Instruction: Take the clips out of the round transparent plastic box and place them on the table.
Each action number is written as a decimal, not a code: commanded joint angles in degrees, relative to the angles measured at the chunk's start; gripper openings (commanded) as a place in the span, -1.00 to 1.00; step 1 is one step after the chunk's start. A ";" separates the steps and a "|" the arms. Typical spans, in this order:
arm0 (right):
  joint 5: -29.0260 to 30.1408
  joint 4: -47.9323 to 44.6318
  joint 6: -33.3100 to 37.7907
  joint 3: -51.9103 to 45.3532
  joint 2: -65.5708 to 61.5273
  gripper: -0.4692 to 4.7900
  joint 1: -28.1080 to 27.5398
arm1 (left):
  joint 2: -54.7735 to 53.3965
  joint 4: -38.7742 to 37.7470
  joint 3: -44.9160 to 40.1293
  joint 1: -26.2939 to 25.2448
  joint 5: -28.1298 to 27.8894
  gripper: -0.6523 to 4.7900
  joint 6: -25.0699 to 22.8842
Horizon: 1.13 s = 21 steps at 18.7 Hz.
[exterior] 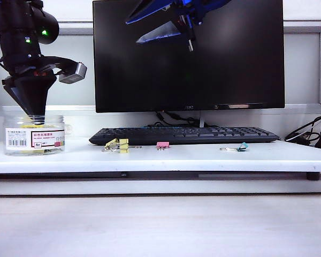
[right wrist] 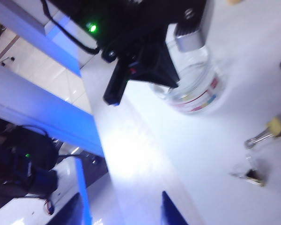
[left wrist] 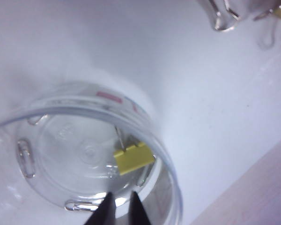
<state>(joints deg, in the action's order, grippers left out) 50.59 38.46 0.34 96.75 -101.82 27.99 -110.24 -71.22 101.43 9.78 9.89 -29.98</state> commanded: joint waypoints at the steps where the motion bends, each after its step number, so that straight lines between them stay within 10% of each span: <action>1: 0.28 0.28 -0.35 0.26 0.20 -0.02 1.18 | 0.28 -0.50 0.07 0.04 0.52 -0.57 -1.38; 19: -0.94 0.11 -0.83 0.26 0.20 -0.01 2.19 | -0.81 0.55 -3.85 -0.09 7.37 -0.56 -6.29; 21: -0.94 0.11 -0.83 0.26 0.20 -0.02 2.19 | -0.81 0.59 -3.85 -0.07 7.32 -0.31 -6.36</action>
<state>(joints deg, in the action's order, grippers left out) 49.45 38.96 -0.10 96.75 -101.84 30.09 -111.18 -70.74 97.51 9.72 16.56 -36.01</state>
